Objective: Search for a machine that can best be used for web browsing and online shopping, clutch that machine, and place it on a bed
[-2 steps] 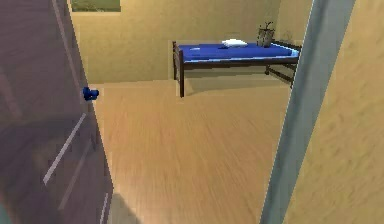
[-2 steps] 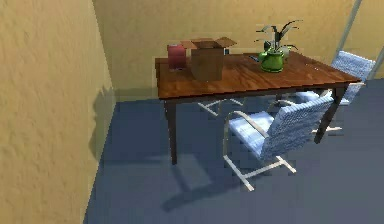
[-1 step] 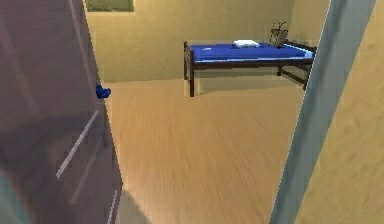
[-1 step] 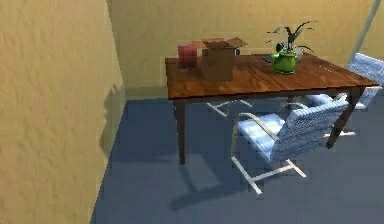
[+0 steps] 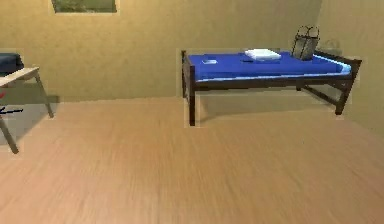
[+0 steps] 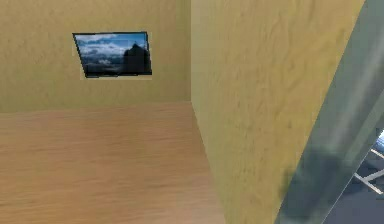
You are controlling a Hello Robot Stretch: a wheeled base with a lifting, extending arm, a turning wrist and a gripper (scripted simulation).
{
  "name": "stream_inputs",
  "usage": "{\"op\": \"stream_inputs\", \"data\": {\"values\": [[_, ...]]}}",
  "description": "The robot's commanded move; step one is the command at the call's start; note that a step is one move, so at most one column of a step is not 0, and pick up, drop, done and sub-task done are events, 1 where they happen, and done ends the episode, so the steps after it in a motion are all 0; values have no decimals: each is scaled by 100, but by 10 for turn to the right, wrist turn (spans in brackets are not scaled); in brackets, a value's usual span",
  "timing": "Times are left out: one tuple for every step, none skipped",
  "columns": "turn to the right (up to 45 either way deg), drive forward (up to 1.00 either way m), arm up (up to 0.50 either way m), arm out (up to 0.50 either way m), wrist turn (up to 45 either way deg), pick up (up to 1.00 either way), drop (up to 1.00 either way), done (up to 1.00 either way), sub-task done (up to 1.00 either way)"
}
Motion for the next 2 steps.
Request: {"op": "stream_inputs", "data": {"values": [[0,50,0,0,0,0,0,0,0],[-450,0,0,0,0,0,0,0,0]]}}
